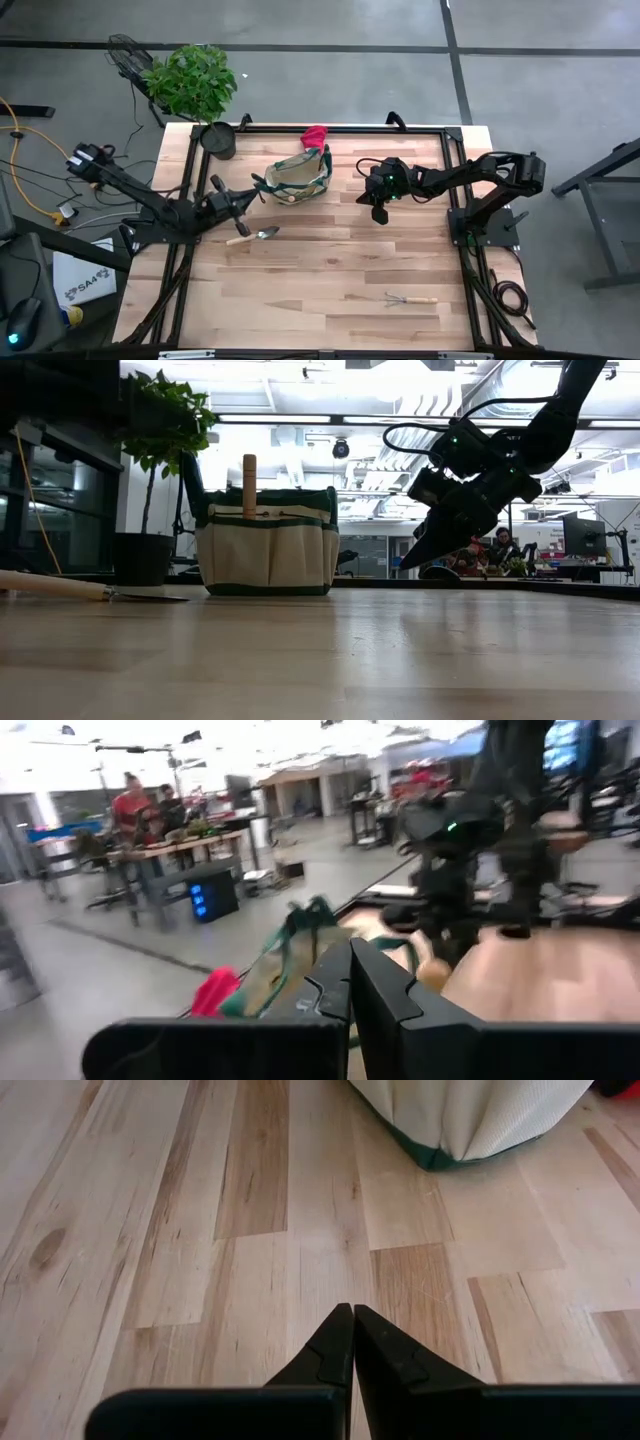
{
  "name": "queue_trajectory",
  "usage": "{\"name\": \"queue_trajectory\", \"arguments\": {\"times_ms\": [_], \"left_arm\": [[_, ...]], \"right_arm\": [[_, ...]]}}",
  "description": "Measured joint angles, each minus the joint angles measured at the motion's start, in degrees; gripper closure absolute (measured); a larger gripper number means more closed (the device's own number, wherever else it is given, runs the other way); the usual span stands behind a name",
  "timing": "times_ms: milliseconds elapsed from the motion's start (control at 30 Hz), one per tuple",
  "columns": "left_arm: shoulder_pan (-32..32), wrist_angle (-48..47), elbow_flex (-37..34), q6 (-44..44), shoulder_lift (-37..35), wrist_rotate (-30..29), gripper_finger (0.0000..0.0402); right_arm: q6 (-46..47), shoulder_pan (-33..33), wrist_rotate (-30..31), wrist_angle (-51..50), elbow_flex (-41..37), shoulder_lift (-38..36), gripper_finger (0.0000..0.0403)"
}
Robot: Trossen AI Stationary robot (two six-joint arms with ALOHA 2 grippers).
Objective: Pick & Place Garden tools in Gardening bag
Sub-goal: Put the shear scissor into the gardening bag
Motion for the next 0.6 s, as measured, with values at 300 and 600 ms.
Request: {"name": "queue_trajectory", "arguments": {"times_ms": [300, 600], "left_arm": [[0.0, -0.2, 2.4, -0.4, 5.8, -8.3, 0.0401], [0.0, -0.2, 5.7, 1.0, 12.6, -15.8, 0.0401]], "right_arm": [[0.0, 0.0, 0.0, 0.0, 0.0, 0.0, 0.0399], [0.0, 0.0, 0.0, 0.0, 0.0, 0.0, 0.0399]]}}
